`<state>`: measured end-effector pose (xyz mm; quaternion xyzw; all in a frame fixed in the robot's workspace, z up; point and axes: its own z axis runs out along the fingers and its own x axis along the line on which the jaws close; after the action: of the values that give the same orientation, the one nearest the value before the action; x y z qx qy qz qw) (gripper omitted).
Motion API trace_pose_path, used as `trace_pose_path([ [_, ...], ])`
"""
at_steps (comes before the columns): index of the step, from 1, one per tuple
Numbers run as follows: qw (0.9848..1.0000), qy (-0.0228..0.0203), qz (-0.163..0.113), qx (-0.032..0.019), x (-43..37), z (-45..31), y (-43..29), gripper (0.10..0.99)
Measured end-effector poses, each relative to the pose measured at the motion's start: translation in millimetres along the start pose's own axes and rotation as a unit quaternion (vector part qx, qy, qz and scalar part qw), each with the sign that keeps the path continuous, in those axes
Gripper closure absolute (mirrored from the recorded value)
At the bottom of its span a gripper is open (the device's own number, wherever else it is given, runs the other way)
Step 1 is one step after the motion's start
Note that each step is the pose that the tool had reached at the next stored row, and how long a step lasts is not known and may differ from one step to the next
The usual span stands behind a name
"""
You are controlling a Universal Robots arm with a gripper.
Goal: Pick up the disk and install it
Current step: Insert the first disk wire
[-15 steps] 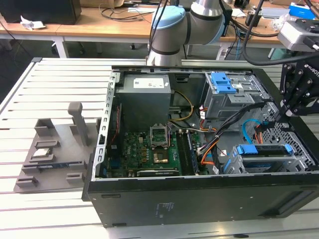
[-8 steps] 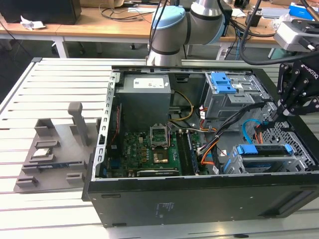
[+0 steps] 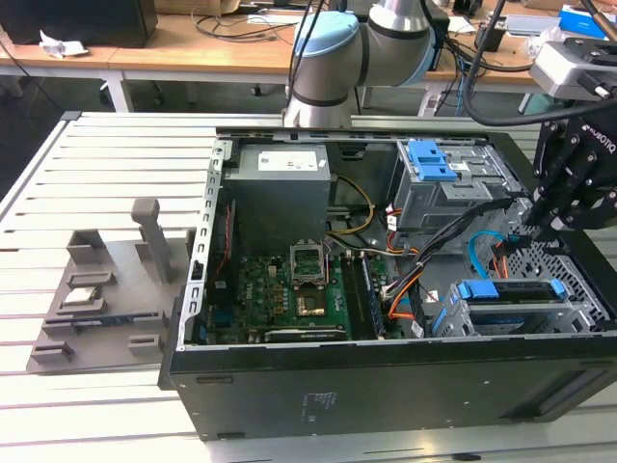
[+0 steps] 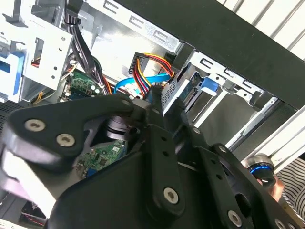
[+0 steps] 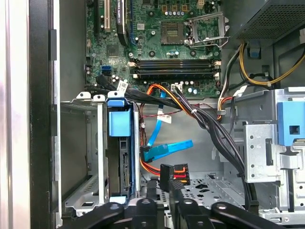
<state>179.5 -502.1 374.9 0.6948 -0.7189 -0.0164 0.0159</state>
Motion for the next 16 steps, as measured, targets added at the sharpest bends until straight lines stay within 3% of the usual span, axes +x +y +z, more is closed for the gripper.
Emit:
trace_pose_path([
  [1,1.0,0.0001,0.0,0.0,0.0,0.0,0.0,0.784],
  [16,1.0,0.0,0.0,0.0,-0.5,7.3,-0.2,0.784],
])
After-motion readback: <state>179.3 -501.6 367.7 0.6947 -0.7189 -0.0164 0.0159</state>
